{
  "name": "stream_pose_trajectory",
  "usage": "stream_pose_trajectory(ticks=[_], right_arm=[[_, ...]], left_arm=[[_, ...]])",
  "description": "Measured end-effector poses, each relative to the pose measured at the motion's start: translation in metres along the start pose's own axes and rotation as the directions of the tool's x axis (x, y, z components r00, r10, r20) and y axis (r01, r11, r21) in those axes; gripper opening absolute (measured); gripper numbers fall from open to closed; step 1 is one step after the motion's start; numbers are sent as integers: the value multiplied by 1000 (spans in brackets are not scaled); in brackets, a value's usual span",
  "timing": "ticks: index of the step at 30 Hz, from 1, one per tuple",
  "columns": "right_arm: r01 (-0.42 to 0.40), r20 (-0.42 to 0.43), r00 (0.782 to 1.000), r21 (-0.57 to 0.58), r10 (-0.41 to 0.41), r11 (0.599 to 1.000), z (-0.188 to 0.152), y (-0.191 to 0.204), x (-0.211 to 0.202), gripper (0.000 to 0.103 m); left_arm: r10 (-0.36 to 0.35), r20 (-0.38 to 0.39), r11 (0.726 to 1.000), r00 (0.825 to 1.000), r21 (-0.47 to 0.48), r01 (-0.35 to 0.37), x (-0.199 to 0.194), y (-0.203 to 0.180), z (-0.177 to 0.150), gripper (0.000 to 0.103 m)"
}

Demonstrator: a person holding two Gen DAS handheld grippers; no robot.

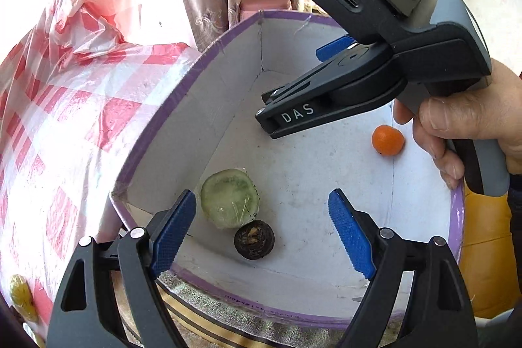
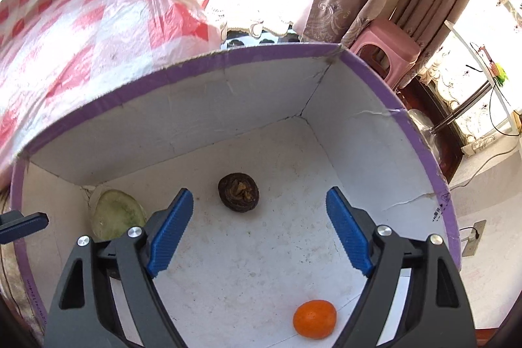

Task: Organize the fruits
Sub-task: 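Open both grippers to drop the orange and dark fruit into the box, then move both grippers back over the remaining fruits on the sheet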

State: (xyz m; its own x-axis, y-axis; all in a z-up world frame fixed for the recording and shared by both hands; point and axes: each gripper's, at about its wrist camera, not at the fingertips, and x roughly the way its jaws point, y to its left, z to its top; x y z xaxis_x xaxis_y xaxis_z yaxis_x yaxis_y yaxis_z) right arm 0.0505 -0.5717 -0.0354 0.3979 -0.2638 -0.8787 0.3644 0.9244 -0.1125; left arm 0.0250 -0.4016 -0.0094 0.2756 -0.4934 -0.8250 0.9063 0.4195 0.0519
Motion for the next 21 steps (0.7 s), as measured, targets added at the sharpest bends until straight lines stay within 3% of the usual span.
stream_pose_trajectory(ticks=[7,12,21], right_arm=[[-37,151,988,113,20,993,3,-11,-46,84],[-110,258,963,130,74,985,7,-6,-79,84],[-246,332,917,32,222,969,5,68,-114,84]], left_arm=[[56,140,995,989,-90,-44,-42,12,1,82],[113,200,981,973,-180,-77,-70,28,-5,82],[255,241,924,937,-347,-162,-124,79,-44,82]])
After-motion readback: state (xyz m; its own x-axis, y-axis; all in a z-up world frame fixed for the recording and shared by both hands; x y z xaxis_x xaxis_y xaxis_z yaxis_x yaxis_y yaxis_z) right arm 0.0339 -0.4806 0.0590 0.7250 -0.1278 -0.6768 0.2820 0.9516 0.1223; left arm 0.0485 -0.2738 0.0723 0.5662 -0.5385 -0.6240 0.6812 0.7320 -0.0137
